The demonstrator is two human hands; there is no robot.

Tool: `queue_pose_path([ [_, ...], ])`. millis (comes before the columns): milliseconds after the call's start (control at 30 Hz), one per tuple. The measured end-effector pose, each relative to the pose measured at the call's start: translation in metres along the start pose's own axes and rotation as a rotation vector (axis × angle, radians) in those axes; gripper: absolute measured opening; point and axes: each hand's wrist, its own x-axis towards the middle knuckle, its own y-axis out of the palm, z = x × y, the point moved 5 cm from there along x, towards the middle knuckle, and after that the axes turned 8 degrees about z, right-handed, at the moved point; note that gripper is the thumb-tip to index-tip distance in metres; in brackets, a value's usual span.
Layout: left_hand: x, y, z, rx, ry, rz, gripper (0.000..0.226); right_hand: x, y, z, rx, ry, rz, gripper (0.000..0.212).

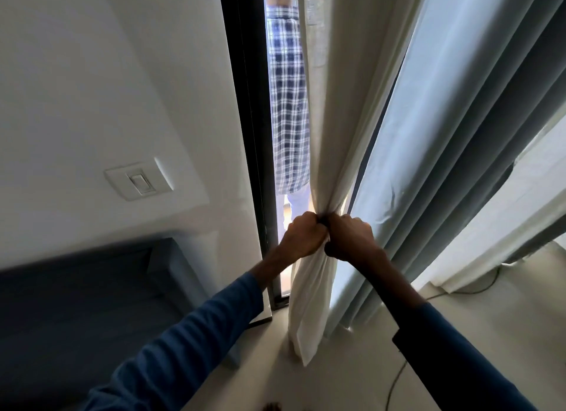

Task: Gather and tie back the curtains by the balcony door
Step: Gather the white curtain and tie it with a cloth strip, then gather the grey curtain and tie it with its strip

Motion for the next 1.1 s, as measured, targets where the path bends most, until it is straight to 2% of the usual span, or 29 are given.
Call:
queue_pose_path([
  [100,-0.001,0.002,-0.002,0.002,0.005,-0.007,0.037,0.004,0.01,-0.001,0.026,-0.011,0.02,0.05],
  [200,0.01,-0.001,0.006,-0.005,0.004,-0.033,0.044,0.003,0.012,-0.002,0.081,-0.028,-0.066,0.034],
  [333,0.019,-0.011,0.019,-0.036,-0.005,-0.109,0.046,0.003,0.001,-0.011,0.272,-0.053,-0.245,0.038],
  [400,0.025,-0.014,0.029,-0.036,-0.007,-0.172,0.057,0.004,-0.007,-0.02,0.356,-0.057,-0.318,0.036],
  [500,0.031,-0.02,0.039,0.033,-0.039,-0.27,0.073,0.004,-0.014,-0.039,0.468,-0.041,-0.34,0.029],
  [567,0.019,-0.026,0.019,0.096,-0.013,-0.286,0.061,0.004,-0.017,-0.049,0.502,-0.047,-0.353,0.025],
  [667,0.009,-0.032,-0.012,0.152,0.075,-0.281,0.036,0.003,-0.029,-0.061,0.535,-0.062,-0.377,0.022],
  [833,0.007,-0.04,-0.077,0.182,0.336,-0.273,0.017,-0.007,-0.075,-0.077,0.529,-0.078,-0.532,0.017],
  [1100,0.01,-0.093,-0.225,0.152,0.829,-0.497,0.024,-0.045,-0.207,-0.105,0.373,-0.152,-0.931,0.013],
])
